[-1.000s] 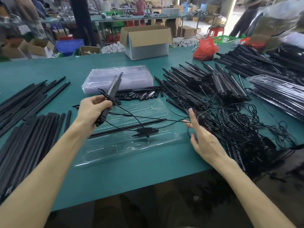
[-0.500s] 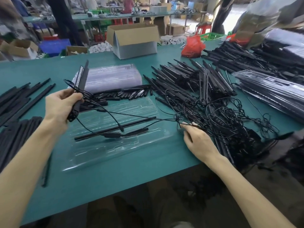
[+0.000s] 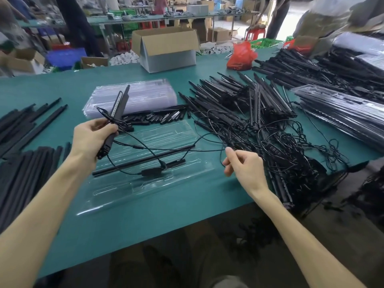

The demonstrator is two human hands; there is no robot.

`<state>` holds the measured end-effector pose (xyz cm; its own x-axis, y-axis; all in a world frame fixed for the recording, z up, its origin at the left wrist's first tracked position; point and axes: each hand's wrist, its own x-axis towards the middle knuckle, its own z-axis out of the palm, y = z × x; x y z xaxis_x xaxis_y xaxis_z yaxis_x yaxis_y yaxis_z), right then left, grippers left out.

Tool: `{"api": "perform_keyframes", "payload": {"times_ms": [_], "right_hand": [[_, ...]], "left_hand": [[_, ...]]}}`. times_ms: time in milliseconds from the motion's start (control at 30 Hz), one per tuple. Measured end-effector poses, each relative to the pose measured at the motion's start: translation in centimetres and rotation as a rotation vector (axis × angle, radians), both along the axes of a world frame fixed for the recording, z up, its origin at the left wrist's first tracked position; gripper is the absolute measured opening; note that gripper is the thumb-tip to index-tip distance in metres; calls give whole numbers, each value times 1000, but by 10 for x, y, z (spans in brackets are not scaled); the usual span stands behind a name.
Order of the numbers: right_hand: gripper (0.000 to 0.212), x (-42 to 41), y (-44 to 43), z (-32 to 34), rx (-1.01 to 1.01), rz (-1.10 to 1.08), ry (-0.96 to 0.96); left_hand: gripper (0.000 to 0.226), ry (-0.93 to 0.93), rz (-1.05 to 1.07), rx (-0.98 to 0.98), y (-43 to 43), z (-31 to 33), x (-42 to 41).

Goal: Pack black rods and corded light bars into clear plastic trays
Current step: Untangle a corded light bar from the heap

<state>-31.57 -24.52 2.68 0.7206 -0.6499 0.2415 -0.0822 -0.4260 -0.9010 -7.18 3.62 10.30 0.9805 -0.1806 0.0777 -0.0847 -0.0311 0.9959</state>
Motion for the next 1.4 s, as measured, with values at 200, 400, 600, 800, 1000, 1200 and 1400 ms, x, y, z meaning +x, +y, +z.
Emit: {"api": "perform_keyframes", "payload": {"times_ms": [200, 400, 600, 800, 1000, 1200, 1400], "right_hand": [[63, -4, 2, 3, -369, -205, 282], [30, -4, -6, 9, -451, -201, 151], [39, 2, -15, 12, -371, 51, 174], [12, 6, -19, 11, -222, -38, 72], [11, 8, -31, 24, 235, -78, -10], [13, 6, -46, 31, 437, 77, 184], [18, 9, -53, 32, 451, 164, 289]], "left_hand": [[13, -22, -25, 5, -3, -1, -5], [14, -35, -42, 27, -4, -4, -6], [15, -28, -50, 37, -5, -8, -6], [13, -17, -42, 38, -2, -11, -2], [13, -4, -37, 35, 1, -16, 1], [17, 18, -39, 33, -1, -18, 3], [18, 32, -27, 51, 0, -21, 3]]}}
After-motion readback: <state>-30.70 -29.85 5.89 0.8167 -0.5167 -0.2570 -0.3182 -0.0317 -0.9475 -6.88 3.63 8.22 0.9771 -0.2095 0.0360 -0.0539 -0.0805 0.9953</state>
